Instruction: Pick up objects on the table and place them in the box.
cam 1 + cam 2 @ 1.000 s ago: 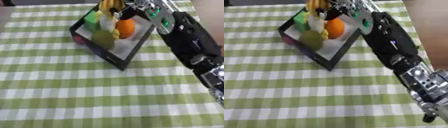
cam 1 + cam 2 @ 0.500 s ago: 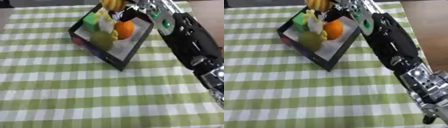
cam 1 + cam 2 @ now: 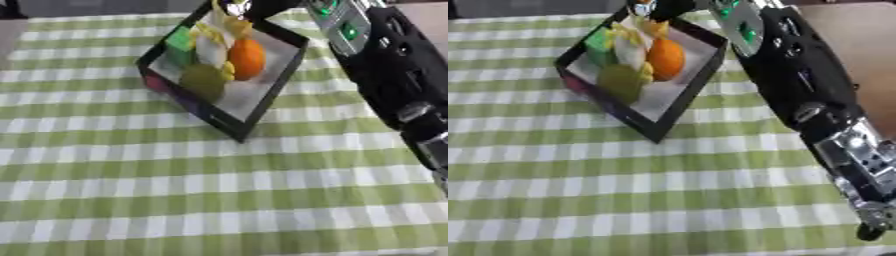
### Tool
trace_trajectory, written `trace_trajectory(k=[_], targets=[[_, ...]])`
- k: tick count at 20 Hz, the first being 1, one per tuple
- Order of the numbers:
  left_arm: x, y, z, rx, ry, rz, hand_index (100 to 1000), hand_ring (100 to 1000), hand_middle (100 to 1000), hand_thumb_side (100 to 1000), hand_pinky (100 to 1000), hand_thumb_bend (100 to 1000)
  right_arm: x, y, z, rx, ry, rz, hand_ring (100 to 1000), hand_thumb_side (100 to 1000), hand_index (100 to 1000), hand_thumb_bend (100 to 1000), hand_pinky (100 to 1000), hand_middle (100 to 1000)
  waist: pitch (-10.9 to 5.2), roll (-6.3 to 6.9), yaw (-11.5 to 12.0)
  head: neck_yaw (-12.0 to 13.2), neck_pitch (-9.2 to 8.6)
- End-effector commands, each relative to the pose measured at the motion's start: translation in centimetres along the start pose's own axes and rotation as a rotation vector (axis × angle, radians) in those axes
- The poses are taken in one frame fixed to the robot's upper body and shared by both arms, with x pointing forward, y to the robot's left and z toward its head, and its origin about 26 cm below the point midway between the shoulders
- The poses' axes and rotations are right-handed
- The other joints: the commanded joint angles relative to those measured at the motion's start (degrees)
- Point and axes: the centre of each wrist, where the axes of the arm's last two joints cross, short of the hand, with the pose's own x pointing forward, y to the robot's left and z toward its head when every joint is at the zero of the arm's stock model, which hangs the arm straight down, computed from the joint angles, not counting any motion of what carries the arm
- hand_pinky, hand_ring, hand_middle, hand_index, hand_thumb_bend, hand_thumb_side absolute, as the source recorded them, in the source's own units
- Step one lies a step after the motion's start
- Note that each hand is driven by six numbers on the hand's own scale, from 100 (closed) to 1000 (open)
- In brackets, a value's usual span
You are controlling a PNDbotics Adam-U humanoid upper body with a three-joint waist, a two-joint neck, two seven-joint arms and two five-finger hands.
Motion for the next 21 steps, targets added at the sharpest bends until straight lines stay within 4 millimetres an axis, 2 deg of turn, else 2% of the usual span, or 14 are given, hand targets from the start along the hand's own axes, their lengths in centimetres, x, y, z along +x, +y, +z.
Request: trace_trajectory(k=[1, 2, 3, 4, 5, 6, 8, 10, 11, 13, 17, 21], targets=[[0.8, 0.5, -0.6, 0.006, -0.039, -0.005, 819, 646, 665, 396, 735, 658, -0.6, -0.8, 0.0, -0.004, 0.022, 0.039, 897, 450, 1000, 228, 960, 858, -1.8, 0.27, 0.14, 0.13, -0.1], [0.8, 0.5, -0.6, 0.007, -0.038, -0.005, 819, 646, 665, 396, 735, 658, -0.8, -0.7, 0.0, -0.009, 0.03, 0.029, 897, 425, 1000, 261, 960, 857, -1.76, 0.25, 0.17, 0.2, -0.1], [0.8, 0.5, -0.6, 0.008, -0.038, -0.005, 818, 646, 665, 396, 735, 660, -0.9, -0.7, 0.1, -0.023, 0.037, 0.014, 892, 325, 1000, 213, 950, 845, -1.73, 0.23, 0.18, 0.24, -0.1], [0.8, 0.5, -0.6, 0.01, -0.038, -0.005, 818, 646, 665, 396, 735, 660, -0.9, -1.1, 0.2, -0.059, 0.043, -0.018, 890, 309, 1000, 199, 947, 844, -1.7, 0.19, 0.17, 0.26, -0.1], [0.8, 0.5, -0.6, 0.011, -0.037, -0.005, 818, 646, 665, 395, 735, 660, -0.8, -1.8, 0.4, -0.116, 0.051, -0.059, 877, 133, 1000, 100, 922, 824, -1.68, 0.17, 0.14, 0.37, -0.1], [0.8, 0.6, -0.6, 0.013, -0.038, -0.005, 818, 646, 665, 395, 734, 660, -0.6, -2.9, 0.8, -0.191, 0.055, -0.112, 870, 100, 1000, 100, 912, 814, -1.68, 0.13, 0.09, 0.51, -0.1], [0.8, 0.6, -0.6, 0.017, -0.04, -0.007, 818, 646, 665, 394, 734, 662, -0.1, -5.2, 1.8, -0.331, 0.043, -0.234, 855, 100, 1000, 100, 891, 778, -1.7, 0.0, -0.08, 0.82, -0.1], [0.8, 0.8, -0.7, 0.023, -0.042, -0.011, 817, 645, 665, 393, 734, 662, 0.2, -7.7, 3.7, -0.452, -0.001, -0.381, 842, 343, 1000, 100, 871, 763, -1.76, -0.19, -0.37, 1.39, -0.1], [0.8, 0.8, -0.7, 0.026, -0.043, -0.014, 816, 645, 664, 392, 734, 663, 0.2, -8.6, 4.8, -0.488, -0.021, -0.442, 839, 429, 987, 100, 864, 763, -1.81, -0.29, -0.53, 1.69, -0.1], [0.8, 0.9, -0.7, 0.031, -0.044, -0.018, 816, 645, 664, 391, 734, 664, -0.3, -9.8, 7.1, -0.533, -0.05, -0.538, 840, 504, 977, 100, 858, 780, -1.86, -0.45, -0.82, 2.3, -0.1], [0.9, 1.1, -0.8, 0.044, -0.052, -0.023, 816, 646, 665, 388, 733, 666, -1.7, -10.1, 12.0, -0.608, -0.073, -0.683, 839, 526, 989, 100, 857, 811, -1.77, -0.43, -1.27, 3.55, -0.1], [1.1, 1.1, -1.0, 0.061, -0.062, -0.024, 816, 646, 666, 384, 733, 668, -2.5, -9.0, 16.2, -0.687, -0.075, -0.782, 816, 515, 972, 100, 840, 780, -1.58, -0.11, -1.61, 4.79, -0.1]])
